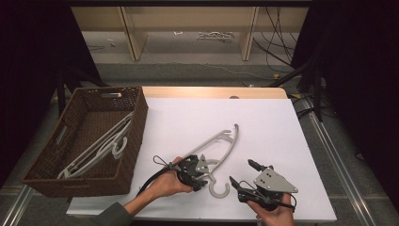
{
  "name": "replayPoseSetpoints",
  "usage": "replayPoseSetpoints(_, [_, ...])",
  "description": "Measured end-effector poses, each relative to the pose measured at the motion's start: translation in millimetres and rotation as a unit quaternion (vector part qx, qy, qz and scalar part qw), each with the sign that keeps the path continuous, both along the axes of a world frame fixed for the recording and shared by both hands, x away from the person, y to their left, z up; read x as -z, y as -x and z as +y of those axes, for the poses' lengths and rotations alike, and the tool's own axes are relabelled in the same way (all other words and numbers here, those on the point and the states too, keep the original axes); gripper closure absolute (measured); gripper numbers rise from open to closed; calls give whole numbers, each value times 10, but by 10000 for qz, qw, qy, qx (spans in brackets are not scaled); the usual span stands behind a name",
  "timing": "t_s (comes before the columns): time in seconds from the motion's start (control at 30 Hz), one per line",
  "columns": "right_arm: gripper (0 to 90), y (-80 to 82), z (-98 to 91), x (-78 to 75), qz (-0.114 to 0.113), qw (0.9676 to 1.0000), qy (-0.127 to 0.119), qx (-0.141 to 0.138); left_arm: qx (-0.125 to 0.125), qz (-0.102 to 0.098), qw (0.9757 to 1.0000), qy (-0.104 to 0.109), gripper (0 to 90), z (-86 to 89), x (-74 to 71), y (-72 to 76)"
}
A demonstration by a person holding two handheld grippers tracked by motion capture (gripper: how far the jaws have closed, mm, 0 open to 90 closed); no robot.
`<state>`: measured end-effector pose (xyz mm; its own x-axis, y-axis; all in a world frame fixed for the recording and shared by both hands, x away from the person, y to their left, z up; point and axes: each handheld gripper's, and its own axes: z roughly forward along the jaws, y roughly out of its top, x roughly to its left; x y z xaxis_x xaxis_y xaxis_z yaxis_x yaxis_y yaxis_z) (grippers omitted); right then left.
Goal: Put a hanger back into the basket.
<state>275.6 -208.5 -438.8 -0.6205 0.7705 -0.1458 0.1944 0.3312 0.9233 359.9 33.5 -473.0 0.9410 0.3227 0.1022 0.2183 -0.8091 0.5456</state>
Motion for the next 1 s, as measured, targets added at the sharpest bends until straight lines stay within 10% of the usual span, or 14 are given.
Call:
replayPoseSetpoints(0.37, [223,11,-1,-5,11,10000,36,-43,-152,693,9968,-356,663,-70,-50,-101])
replayPoseSetpoints(0.7, [229,10,11,-3,-4,10000,56,-66,209,615,9959,-628,767,-113,-78,-122])
replayPoseSetpoints(1.0, [229,7,-5,-11,-22,10000,16,-41,110,398,9989,-201,821,-124,-100,-184])
